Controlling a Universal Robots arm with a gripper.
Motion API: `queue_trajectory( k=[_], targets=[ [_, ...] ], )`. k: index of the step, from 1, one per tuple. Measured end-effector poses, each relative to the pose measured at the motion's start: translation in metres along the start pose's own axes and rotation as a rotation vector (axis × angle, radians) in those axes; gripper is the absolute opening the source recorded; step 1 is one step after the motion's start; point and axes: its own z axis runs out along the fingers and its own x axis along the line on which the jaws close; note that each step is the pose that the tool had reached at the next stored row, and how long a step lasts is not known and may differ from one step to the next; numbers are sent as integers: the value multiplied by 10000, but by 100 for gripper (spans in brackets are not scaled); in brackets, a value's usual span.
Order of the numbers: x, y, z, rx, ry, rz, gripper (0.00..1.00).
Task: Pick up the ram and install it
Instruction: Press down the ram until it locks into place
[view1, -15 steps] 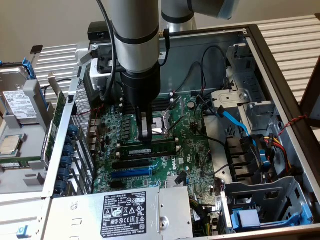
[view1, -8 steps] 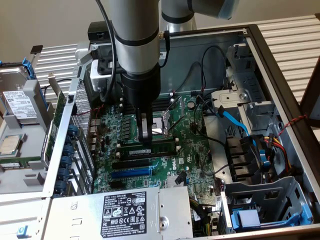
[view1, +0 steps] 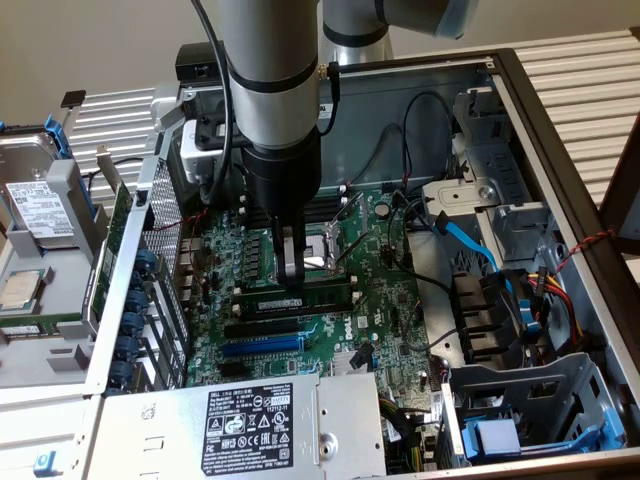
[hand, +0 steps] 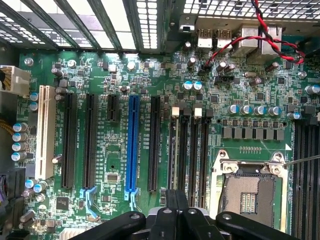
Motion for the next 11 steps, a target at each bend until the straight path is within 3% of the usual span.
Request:
queue_trajectory(
  k=[11],
  targets=[
    [14,0,1,1,-9,0,11]
  ],
)
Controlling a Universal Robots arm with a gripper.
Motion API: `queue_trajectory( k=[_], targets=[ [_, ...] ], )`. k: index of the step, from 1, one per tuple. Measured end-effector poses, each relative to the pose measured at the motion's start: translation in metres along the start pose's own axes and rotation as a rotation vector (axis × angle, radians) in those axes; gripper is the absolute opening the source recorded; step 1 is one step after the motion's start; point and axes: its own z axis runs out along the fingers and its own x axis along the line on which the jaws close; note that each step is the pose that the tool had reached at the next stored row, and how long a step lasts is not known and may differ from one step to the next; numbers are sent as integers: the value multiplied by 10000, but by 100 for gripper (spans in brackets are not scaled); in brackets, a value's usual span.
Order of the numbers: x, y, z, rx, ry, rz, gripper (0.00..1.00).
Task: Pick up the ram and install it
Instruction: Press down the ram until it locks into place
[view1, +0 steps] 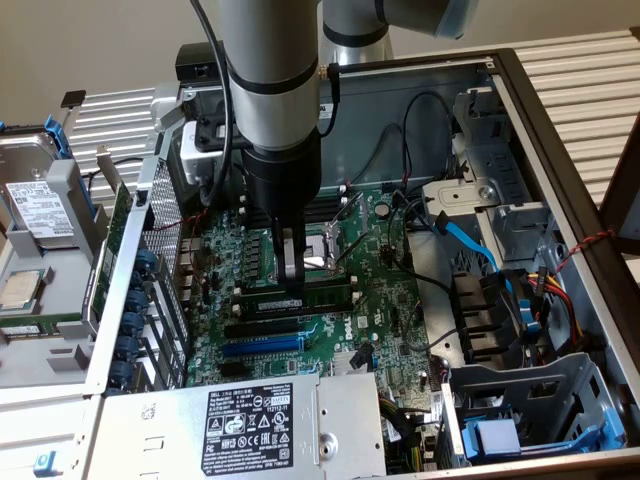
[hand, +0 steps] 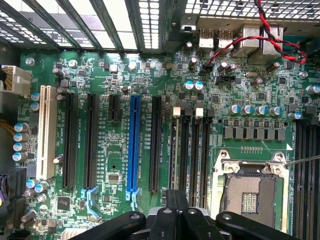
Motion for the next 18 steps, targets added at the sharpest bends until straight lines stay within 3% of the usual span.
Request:
queue_trajectory(
  k=[13,15,18],
  targets=[
    [0,-1,29,0,-1,0,11],
    [-3,-2,6,18,-22,0,11],
    [-2,1,-68,2,-4,0,11]
  ],
)
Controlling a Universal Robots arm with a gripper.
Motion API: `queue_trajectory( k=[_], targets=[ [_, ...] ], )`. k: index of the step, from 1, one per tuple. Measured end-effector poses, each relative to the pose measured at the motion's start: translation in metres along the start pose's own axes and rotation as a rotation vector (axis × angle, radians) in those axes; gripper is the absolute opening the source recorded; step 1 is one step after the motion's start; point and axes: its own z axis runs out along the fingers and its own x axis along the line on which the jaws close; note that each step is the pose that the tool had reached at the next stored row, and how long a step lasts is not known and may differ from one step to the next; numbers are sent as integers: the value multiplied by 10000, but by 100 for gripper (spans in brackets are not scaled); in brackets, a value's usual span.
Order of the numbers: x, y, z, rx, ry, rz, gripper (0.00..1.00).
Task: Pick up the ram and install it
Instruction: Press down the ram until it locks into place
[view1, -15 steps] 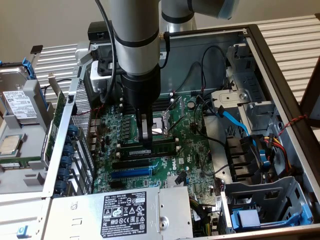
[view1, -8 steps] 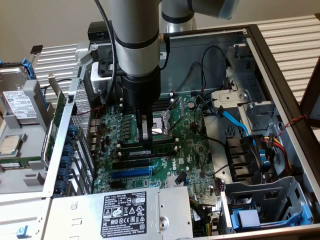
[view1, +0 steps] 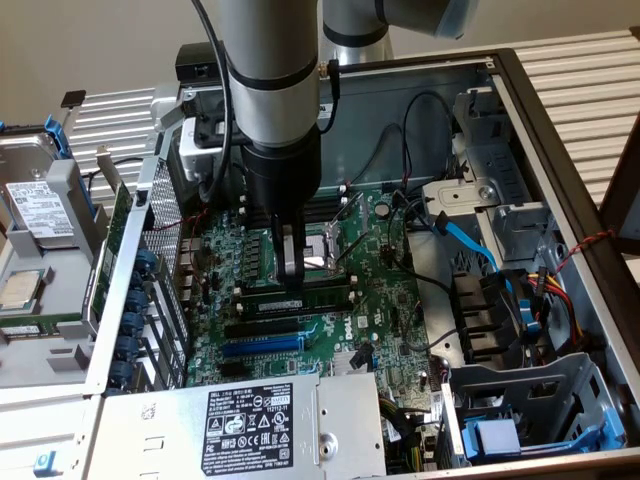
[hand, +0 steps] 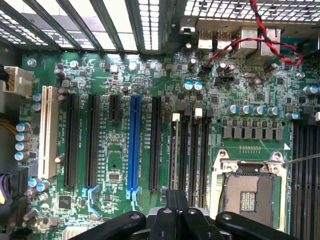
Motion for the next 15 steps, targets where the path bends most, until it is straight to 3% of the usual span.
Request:
queue_trajectory(
  k=[5,15],
  targets=[
    [-2,2,-101,-3,4,0,11],
    [-2,1,-110,-2,3,1,11]
  ],
)
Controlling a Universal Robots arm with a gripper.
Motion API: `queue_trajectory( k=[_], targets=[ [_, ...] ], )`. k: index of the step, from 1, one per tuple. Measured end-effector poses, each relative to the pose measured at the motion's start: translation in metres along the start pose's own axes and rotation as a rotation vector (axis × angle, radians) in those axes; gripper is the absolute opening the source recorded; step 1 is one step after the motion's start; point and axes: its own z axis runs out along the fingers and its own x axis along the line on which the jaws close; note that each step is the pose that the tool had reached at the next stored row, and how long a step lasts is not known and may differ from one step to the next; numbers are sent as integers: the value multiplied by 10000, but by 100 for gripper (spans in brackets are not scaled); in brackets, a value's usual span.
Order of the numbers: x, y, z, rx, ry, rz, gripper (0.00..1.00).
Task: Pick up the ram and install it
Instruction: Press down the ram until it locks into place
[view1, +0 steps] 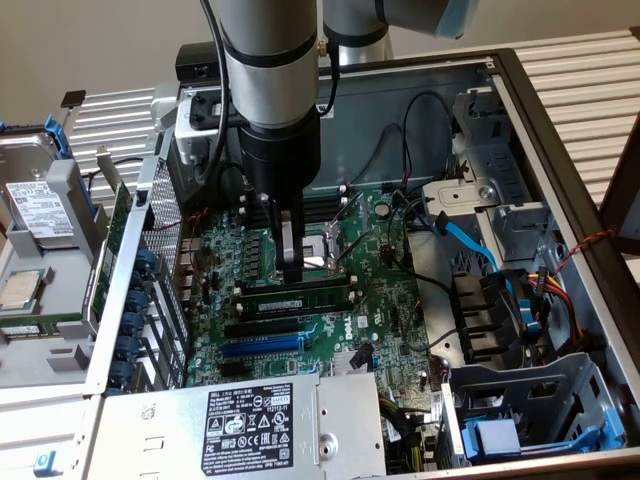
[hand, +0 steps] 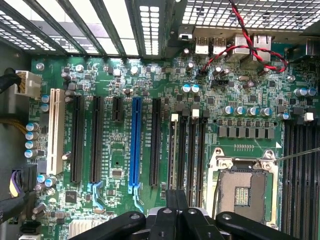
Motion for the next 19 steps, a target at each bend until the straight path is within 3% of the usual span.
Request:
queue_trajectory(
  k=[3,19],
  targets=[
    [0,0,0,3,-3,166,11],
    [0,0,0,60,-39,2626,11]
  ],
)
